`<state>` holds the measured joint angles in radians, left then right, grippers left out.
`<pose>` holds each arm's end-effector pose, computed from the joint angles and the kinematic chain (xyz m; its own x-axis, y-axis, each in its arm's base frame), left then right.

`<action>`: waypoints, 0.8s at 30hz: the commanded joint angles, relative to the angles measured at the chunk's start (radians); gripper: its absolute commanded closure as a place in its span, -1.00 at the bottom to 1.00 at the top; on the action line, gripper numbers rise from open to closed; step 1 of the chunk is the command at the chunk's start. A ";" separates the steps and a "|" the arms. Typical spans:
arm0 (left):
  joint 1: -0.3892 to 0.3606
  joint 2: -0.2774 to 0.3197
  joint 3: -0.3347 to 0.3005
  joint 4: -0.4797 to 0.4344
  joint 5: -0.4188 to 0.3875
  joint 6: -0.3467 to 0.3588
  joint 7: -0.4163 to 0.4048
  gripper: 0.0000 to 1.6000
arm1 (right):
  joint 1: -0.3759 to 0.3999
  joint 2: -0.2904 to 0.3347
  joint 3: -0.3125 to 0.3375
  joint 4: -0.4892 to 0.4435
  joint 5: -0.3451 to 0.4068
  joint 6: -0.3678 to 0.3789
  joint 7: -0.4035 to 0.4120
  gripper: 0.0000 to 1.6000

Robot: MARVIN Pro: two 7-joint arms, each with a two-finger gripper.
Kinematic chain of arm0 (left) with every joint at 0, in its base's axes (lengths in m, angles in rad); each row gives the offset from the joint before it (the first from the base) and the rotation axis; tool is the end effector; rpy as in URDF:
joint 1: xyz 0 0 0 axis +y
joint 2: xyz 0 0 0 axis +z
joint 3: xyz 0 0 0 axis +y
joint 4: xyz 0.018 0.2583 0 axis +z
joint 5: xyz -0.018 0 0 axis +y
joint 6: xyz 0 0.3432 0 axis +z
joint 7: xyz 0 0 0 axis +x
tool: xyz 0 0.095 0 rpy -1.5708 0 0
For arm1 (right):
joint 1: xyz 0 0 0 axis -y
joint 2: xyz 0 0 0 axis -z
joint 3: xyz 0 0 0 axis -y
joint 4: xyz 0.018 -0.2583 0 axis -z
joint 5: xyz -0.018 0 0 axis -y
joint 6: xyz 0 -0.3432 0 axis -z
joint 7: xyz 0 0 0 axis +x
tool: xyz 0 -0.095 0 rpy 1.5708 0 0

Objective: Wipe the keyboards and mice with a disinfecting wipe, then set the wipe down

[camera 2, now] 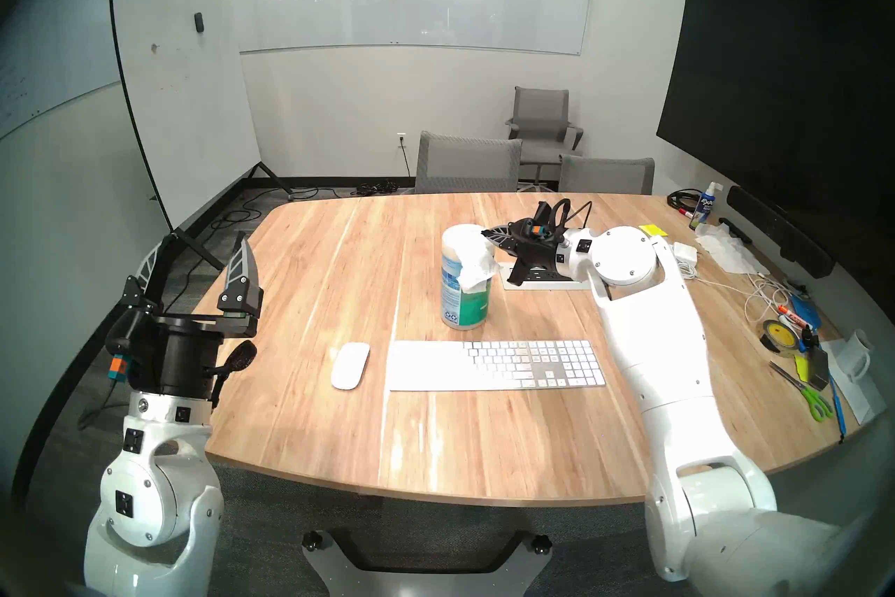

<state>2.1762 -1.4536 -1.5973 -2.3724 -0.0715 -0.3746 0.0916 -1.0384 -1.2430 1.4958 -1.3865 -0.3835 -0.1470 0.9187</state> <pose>0.2884 0.0118 -0.1212 -0.5397 -0.0030 0.8418 0.0182 -0.9998 0.0081 0.5371 -0.0212 -0.1281 -0.3888 0.6501 0.6528 0.5869 -0.3713 0.7195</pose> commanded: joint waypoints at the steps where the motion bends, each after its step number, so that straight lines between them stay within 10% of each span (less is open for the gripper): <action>1: -0.001 -0.002 0.000 -0.023 0.000 -0.002 0.002 -1.00 | 0.029 0.000 0.000 0.005 -0.004 -0.020 -0.009 1.00; 24: -0.001 -0.002 0.000 -0.023 0.000 -0.002 0.002 -1.00 | 0.031 0.005 0.000 0.029 -0.025 -0.063 -0.001 1.00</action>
<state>2.1762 -1.4536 -1.5973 -2.3724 -0.0715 -0.3746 0.0916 -1.0308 -1.2449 1.4980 -1.3580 -0.4047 -0.1884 0.9175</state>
